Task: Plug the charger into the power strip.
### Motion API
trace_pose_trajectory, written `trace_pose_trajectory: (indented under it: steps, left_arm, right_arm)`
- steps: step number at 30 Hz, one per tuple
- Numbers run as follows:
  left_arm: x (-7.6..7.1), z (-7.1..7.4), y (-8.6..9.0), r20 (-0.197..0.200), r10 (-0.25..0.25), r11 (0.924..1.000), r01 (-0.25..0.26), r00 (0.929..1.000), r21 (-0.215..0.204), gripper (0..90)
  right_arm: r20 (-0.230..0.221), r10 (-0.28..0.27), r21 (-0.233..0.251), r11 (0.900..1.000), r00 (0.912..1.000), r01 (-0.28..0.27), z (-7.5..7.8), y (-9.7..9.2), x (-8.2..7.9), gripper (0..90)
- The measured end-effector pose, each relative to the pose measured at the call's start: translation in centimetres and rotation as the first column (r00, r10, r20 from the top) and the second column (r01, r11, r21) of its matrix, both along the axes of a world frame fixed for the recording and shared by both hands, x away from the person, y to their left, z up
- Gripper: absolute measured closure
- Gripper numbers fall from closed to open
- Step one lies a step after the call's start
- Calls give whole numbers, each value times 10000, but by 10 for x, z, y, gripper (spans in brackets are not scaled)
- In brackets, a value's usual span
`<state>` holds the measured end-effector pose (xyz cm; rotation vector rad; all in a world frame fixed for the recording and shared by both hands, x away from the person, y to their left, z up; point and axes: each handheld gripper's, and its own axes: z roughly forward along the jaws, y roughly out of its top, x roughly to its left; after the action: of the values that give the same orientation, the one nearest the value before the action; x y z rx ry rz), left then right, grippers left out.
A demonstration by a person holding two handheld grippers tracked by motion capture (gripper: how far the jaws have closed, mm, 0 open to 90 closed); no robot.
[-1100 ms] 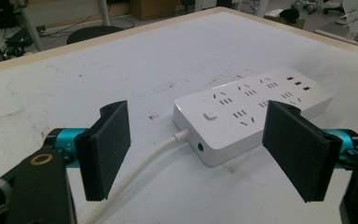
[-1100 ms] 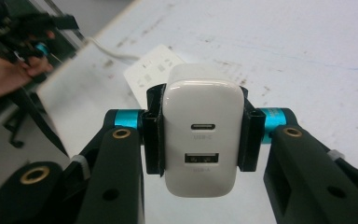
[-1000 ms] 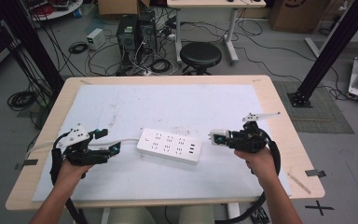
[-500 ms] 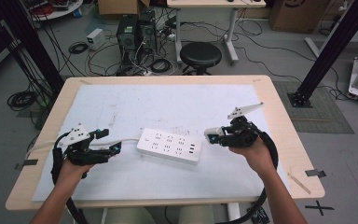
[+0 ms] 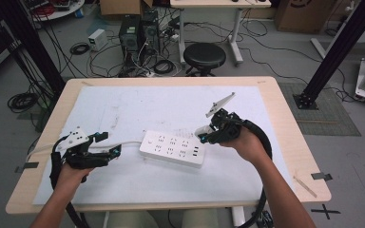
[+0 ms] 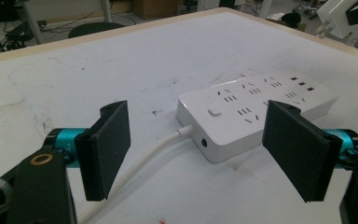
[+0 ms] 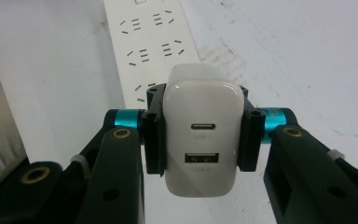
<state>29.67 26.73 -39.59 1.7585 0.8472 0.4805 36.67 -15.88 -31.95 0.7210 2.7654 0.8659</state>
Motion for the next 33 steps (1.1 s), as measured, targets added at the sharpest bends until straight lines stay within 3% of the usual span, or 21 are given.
trace_pose_trajectory:
  steps: [9, 20, 33]
  left_arm:
    - [-1, -4, 2, -25, 92, 9999, -92, 10000, -118, 235]
    - [0, -7, 6, -25, 115, 9999, -115, 9999, -47, 235]
    - [1, -12, 7, 16, 72, 9999, -72, 10000, 130, 235]
  right_arm:
    - [-372, 703, -573, 9957, 9968, -723, -1, 25, 14, 632]
    - [-926, 1172, -1445, 9809, 9888, -1298, -15, 47, 29, 632]
    - [-1409, 1622, -2409, 9512, 9766, -1928, -33, 64, 40, 631]
